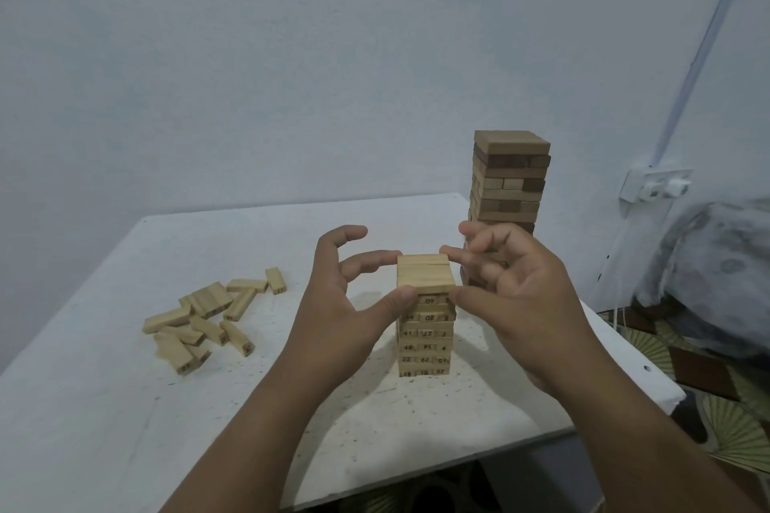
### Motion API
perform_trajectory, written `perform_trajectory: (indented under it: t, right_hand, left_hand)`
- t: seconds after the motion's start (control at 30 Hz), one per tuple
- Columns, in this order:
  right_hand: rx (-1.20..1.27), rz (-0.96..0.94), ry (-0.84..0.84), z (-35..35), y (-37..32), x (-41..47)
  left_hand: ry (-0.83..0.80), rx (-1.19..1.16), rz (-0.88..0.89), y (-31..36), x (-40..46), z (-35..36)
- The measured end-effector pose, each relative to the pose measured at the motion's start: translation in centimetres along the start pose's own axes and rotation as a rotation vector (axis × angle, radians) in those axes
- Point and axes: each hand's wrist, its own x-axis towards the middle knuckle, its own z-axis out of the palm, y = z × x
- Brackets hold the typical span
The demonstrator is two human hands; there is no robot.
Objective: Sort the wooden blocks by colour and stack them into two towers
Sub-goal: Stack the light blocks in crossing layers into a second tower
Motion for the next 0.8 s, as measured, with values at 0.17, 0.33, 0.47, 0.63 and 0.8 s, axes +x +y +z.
perform_trajectory:
  t: [0.17, 0.33, 0.47, 0.63, 0.8]
  right_hand:
    - [-0.005, 0.028, -0.008, -0.1, 0.2, 0.0]
    - [-0.022, 0.034, -0.011, -0.3, 0.6, 0.1]
    - [-0.076, -0.004, 0.01, -0.4, 0.4, 0.0]
    - [-0.419, -0.23, 0.056, 1.9, -1.3, -1.0]
    - [-0.538, -0.351, -0.112, 7.9, -2.2, -1.6]
  left_hand:
    - [-0.001, 0.02, -0.008, 0.0, 0.1, 0.2]
    - [-0.028, 0.025, 0.006, -0.2, 0.0, 0.0]
    - [-0.045, 0.053, 0.034, -0.4, -0.4, -0.3]
    - [0.029, 0.175, 0.068, -0.7, -1.2, -2.6]
    - [0.198, 0.404, 0.077, -1.5, -2.6, -8.2]
